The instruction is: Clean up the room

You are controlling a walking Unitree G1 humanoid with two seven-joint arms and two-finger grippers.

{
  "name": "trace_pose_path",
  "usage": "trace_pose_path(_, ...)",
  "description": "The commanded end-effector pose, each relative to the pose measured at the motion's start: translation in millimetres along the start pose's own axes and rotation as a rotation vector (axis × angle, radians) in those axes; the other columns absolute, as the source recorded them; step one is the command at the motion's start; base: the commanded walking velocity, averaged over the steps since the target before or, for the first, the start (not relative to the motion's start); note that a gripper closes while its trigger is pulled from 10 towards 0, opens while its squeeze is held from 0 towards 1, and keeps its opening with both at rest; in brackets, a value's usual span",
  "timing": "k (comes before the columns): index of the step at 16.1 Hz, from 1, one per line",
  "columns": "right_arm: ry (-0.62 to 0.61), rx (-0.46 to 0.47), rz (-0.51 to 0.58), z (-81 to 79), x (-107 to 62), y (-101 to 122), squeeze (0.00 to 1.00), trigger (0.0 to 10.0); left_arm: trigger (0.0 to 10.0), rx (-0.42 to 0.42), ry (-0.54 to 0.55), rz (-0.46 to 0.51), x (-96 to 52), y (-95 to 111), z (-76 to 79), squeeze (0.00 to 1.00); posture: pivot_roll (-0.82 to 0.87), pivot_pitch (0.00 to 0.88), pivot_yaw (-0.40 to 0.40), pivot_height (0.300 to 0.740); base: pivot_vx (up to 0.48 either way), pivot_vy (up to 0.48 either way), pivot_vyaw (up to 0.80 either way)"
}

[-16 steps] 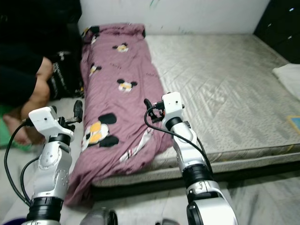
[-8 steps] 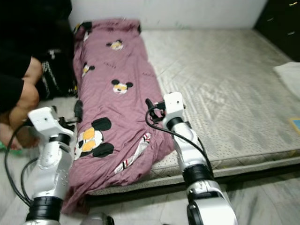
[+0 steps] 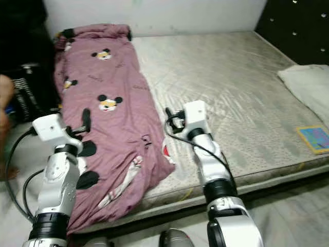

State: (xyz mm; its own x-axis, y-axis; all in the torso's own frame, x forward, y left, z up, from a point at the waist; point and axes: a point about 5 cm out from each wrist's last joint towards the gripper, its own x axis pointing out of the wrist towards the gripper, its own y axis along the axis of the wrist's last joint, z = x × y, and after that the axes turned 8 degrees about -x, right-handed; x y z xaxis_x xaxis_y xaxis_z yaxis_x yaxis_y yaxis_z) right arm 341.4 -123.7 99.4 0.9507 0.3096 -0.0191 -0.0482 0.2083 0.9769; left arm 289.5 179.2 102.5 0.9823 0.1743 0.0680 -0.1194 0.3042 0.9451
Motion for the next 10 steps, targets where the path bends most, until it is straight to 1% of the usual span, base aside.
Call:
trace_pose_path(1,0.016,-0.029,0.034,-1.8,3.6,9,0.00,10.0,10.0,0.036,-0.003,0.003,-0.7,1,-2.4,0.00,0.01,0.000,-0.034,0.740,0.000,0.000,0.79)
trace_pose_path(2,0.014,-0.019,0.034,-2.0,3.6,8,0.00,10.0,10.0,0.020,-0.068,0.008,-2.7,1,-1.8,0.00,0.01,0.000,-0.034,0.740,0.000,0.000,0.79)
trace_pose_path(4,0.003,-0.003,0.032,0.5,3.7,9,0.00,10.0,10.0,0.041,-0.073,0.016,-6.1,-1,-6.8,0.00,0.00,0.000,-0.031,0.740,0.000,0.000,0.78)
trace_pose_path(5,-0.013,0.000,0.029,2.0,1.5,7,0.00,10.0,10.0,0.034,-0.045,0.009,-10.0,-4,-13.0,0.00,0.00,0.000,-0.025,0.740,0.000,0.000,0.00)
trace_pose_path(6,-0.030,0.014,0.031,2.7,-2.5,7,0.00,10.0,10.0,0.053,-0.034,0.022,-12.2,0,-14.1,0.00,0.00,0.000,-0.022,0.740,0.000,0.000,0.00)
trace_pose_path(7,-0.043,0.027,0.023,2.4,-6.9,5,0.00,10.0,10.0,0.093,-0.007,0.025,-13.5,3,-14.4,0.00,0.00,0.000,-0.020,0.740,0.000,0.000,0.00)
trace_pose_path(8,-0.047,0.036,0.016,1.8,-9.5,4,0.00,10.0,10.0,0.115,0.005,0.011,-14.6,3,-13.9,0.00,0.00,0.000,-0.019,0.740,0.000,0.000,0.00)
trace_pose_path(9,-0.059,0.047,0.003,2.6,-12.2,1,0.00,10.0,10.0,0.100,-0.028,-0.015,-19.2,1,-13.8,0.00,0.01,0.000,-0.022,0.740,0.000,0.000,0.00)
trace_pose_path(10,-0.101,0.089,-0.020,7.2,-14.8,-1,0.00,10.0,10.0,0.114,-0.053,-0.018,-23.2,0,-15.1,0.00,0.02,0.000,-0.027,0.740,0.000,0.000,0.00)
